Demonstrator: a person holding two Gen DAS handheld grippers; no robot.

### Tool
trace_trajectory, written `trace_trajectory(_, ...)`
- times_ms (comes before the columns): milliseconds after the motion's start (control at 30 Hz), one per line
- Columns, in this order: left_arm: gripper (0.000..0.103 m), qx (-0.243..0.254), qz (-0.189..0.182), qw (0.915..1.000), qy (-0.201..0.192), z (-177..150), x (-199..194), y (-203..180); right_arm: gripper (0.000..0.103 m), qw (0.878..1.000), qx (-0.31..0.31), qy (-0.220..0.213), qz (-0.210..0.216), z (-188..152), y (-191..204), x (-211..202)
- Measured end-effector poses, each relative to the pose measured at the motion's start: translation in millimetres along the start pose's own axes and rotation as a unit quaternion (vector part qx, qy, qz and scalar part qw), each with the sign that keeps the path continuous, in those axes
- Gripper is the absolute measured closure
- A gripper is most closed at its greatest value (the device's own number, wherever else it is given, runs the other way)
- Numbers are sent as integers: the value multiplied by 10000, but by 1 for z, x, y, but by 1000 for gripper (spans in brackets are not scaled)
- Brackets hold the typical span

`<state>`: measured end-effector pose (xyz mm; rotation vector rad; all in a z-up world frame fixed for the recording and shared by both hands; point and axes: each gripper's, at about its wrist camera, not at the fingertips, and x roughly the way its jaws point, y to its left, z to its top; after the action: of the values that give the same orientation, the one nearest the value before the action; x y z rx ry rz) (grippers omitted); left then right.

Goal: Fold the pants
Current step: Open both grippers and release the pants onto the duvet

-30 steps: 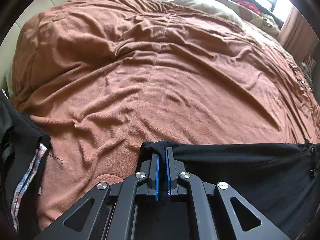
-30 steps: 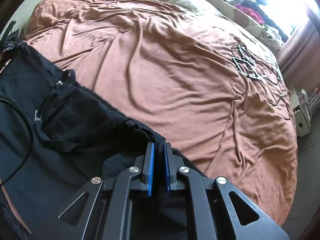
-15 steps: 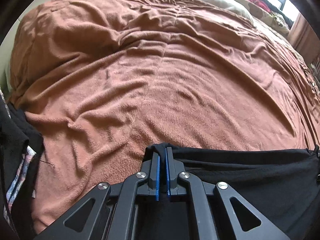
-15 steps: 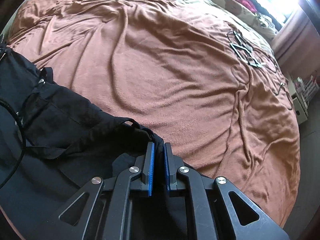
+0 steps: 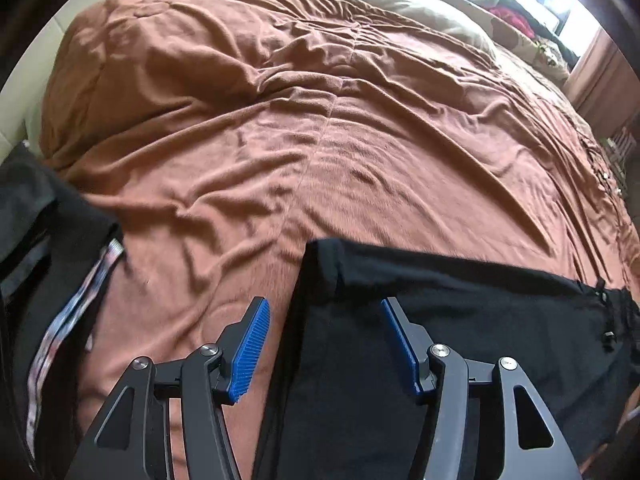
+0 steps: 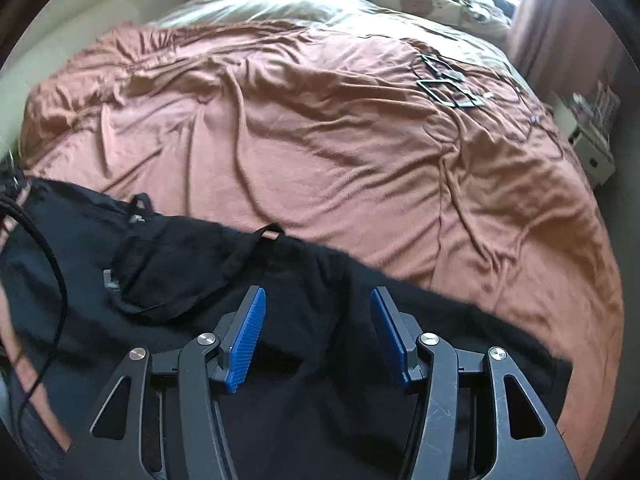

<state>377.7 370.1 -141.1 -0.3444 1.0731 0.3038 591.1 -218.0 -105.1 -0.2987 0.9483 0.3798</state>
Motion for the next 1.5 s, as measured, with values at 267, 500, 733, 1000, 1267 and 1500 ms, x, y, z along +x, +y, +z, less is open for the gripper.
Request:
trace_trajectory(267, 43, -110, -247, 9996, -8, -38, -32, 11, 50, 9980, 557, -100, 266, -53, -4, -47)
trace_trajectory(500, 43, -324, -490, 9983, -4, -77, -46, 20, 51, 9944, 927, -160, 485, -86, -3, -68)
trace_trajectory(733, 43, -336, -472, 9982, 127, -115, -47, 22, 50, 9877, 1362, -161, 754, -119, 2, -78)
trace_trajectory(1000, 43, -310, -324, 9988, 216, -140, -47, 30, 49, 9756, 1865, -10, 1160, -158, 4, -78)
trace_trajectory(1267, 39, -281, -317, 9986, 313, -152, -42, 32, 48, 9616, 2345, 122, 1421, -197, -1, -79)
trace_trajectory(1500, 40, -327, -161, 9986, 395, -157, -32, 38, 43, 9502, 2694, 161, 1558, -220, 1, -76)
